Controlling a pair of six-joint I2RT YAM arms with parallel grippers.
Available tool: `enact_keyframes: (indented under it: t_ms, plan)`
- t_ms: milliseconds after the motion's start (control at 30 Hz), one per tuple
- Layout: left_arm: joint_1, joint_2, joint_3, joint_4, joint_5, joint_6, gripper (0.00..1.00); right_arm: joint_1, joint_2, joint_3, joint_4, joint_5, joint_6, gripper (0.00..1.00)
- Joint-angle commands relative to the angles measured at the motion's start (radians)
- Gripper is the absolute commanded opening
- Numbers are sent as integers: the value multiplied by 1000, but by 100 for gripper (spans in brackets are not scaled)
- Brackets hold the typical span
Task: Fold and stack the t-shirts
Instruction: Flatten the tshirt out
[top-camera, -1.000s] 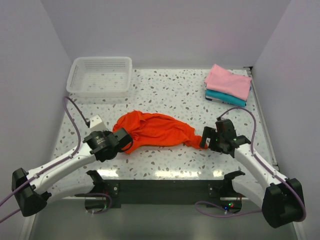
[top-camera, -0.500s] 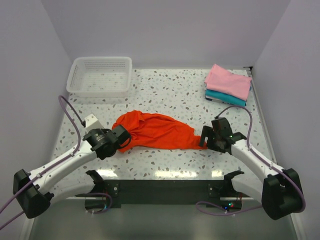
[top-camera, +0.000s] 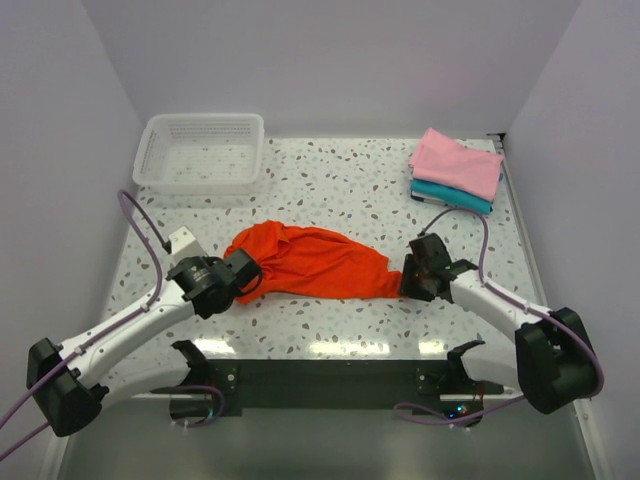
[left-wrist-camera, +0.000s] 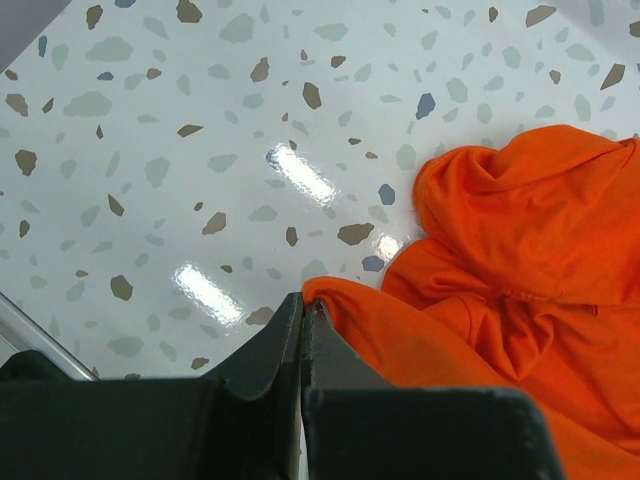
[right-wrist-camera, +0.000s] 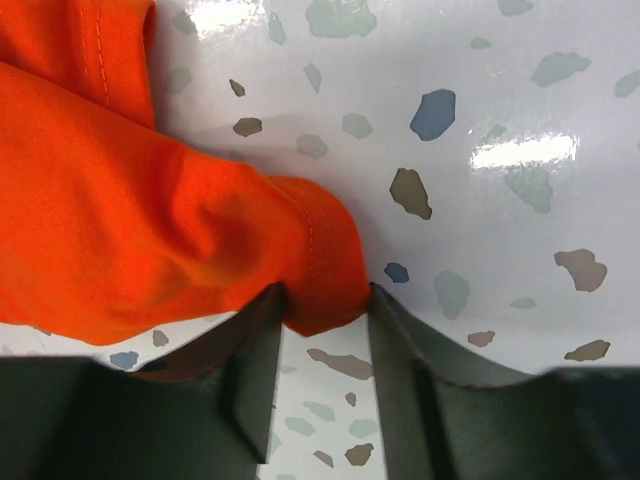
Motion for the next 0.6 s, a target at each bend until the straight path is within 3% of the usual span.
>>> enact_keyframes:
  t_ms: [0,67,167,200,400,567]
  plan:
    - [7,-18,-3,20,-70,-11,0,14,18,15,26,38,33,38]
    - [7,-18,-4,26,-68,-6,0,19,20,12,28,52,39,31]
    - [8,-12,-1,33,-66,0,0,19,17,15,19,61,39,11]
    - [8,-12,0,33,-68,0,0,19,10,20,16,67,37,0]
    - [7,-9,132,69,-128,83,0,20,-104,141,-82,153,-16,0]
    - [8,-23,324,213,-172,309,0,17,-189,331,-171,193,-49,0]
